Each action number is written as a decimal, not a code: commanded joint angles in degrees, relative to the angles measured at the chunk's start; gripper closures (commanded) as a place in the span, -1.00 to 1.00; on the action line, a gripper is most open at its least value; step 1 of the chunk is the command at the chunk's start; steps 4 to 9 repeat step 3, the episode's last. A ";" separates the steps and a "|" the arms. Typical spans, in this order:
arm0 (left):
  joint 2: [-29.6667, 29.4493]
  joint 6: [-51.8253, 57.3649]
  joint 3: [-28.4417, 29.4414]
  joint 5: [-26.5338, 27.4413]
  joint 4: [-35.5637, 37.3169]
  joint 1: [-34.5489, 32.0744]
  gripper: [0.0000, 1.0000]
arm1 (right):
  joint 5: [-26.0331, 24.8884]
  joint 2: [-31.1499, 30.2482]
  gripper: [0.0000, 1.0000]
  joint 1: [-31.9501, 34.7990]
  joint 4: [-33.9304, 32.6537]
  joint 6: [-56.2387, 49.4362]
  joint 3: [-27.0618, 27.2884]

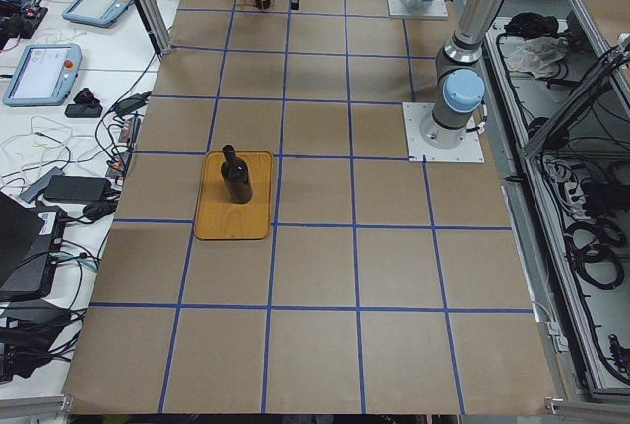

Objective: Take wine from basket and place on tray

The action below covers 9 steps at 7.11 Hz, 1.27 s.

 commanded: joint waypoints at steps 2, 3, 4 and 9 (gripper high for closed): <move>0.22 0.37 -0.12 -0.05 0.04 -0.09 -1.00 | 0.50 -1.78 -1.00 0.52 0.44 0.12 0.09; 0.22 0.37 -0.12 -0.05 0.04 -0.09 -1.00 | 0.59 -3.01 -1.00 0.70 0.62 0.12 0.35; 0.22 0.37 -0.12 -0.05 0.04 -0.09 -1.00 | 0.59 -3.01 -1.00 0.70 0.62 0.12 0.35; 0.22 0.37 -0.12 -0.05 0.04 -0.09 -1.00 | 0.59 -3.01 -1.00 0.70 0.62 0.12 0.35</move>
